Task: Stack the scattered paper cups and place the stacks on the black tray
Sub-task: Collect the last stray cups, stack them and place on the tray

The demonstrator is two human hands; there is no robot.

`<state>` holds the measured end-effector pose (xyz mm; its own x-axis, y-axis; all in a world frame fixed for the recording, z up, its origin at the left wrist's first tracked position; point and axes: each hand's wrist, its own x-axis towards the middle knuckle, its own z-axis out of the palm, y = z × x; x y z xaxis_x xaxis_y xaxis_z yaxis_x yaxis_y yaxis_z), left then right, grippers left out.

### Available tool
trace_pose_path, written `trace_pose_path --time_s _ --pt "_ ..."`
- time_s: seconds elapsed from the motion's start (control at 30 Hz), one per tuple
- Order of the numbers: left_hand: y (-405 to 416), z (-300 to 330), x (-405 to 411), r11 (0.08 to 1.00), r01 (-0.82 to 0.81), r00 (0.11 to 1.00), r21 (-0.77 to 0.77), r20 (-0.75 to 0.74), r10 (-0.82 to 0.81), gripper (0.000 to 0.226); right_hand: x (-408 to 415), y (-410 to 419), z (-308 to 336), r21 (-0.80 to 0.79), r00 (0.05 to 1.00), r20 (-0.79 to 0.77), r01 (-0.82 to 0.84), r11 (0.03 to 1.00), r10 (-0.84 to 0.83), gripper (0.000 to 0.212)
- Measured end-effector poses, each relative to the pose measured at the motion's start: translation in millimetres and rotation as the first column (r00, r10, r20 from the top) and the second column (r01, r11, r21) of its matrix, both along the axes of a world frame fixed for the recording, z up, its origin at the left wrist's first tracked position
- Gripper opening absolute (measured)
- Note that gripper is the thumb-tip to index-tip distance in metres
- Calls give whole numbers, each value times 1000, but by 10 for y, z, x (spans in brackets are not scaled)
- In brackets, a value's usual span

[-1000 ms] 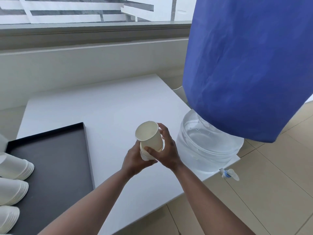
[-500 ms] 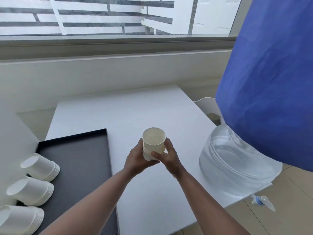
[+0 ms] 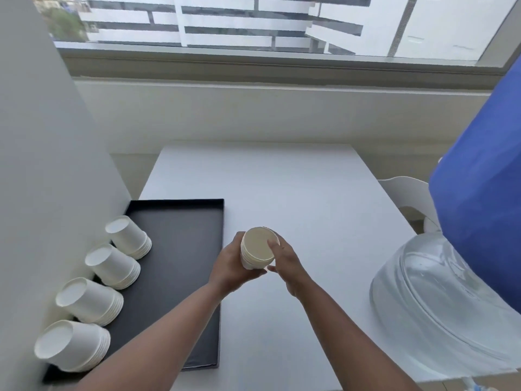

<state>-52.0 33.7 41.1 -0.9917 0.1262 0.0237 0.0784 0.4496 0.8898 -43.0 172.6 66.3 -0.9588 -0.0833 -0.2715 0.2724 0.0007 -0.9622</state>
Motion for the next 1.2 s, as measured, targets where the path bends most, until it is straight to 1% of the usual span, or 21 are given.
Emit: trace_pose_path --time_s 0.03,0.07,0.17,0.23,0.37,0.47,0.53,0.57,0.67,0.7,0.77,0.8,0.83,0.87,0.9,0.93,0.97,1.0,1.07,1.13,1.2 --pt "-18 8 21 999 -24 1000 28 8 23 63 0 -22 4 -30 999 22 -29 999 30 18" --pt "-36 27 36 996 -53 998 74 21 52 63 1 -39 16 -88 996 58 -56 995 61 22" --pt "-88 107 69 960 -158 987 230 53 150 68 -24 -65 -35 -323 960 247 -47 945 132 60" --pt "-113 145 110 931 -199 980 306 70 186 74 -13 -128 -107 -433 917 331 -64 899 224 77" --pt "-209 98 247 887 -245 967 392 32 253 78 19 -321 -164 -603 876 306 -125 788 372 87" --pt "-325 41 395 873 -305 946 380 17 322 77 14 -473 -162 -572 862 277 -207 793 425 90" --pt "-398 3 467 875 -351 927 333 -7 374 76 6 -560 -165 -509 853 286 -250 824 436 93" --pt "-438 -21 495 873 -374 916 313 -21 400 76 0 -597 -163 -480 850 288 -270 835 440 87" --pt "-582 -109 562 854 -431 888 291 -32 459 73 -28 -696 -136 -413 847 260 -336 846 463 59" --pt "-639 -131 592 850 -441 885 288 -19 465 73 -35 -734 -133 -392 846 251 -355 849 470 56" --pt "-743 -178 646 859 -446 888 251 9 459 72 -39 -811 -140 -349 852 234 -377 858 469 62" --pt "-824 -222 689 871 -456 887 183 21 460 70 -32 -878 -163 -314 852 237 -388 867 467 69" --pt "-903 -270 732 885 -459 889 75 29 458 68 -28 -935 -194 -256 856 241 -398 881 457 75" --pt "-1003 -328 797 891 -448 891 -72 41 451 65 -14 -1007 -242 -164 866 228 -416 894 445 78" --pt "-1090 -379 863 881 -406 901 -245 55 430 61 1 -1059 -295 -33 886 183 -427 904 425 79" --pt "-1187 -430 952 845 -338 911 -415 80 404 56 23 -1123 -359 139 900 101 -434 890 423 80" --pt "-1275 -487 1042 795 -257 920 -550 112 375 51 47 -1183 -418 316 892 -4 -428 847 453 84" --pt "-1352 -539 1139 749 -182 924 -638 149 351 49 79 -1249 -466 467 851 -112 -411 783 513 87" --pt "-1471 -634 1312 694 -88 928 -715 196 318 47 144 -1381 -531 660 699 -269 -368 655 663 94" --pt "-1545 -664 1433 667 -67 936 -742 185 300 45 179 -1506 -572 784 536 -314 -318 532 783 96" --pt "-1602 -676 1503 646 -89 952 -758 126 278 43 187 -1616 -598 883 397 -294 -235 406 869 94"
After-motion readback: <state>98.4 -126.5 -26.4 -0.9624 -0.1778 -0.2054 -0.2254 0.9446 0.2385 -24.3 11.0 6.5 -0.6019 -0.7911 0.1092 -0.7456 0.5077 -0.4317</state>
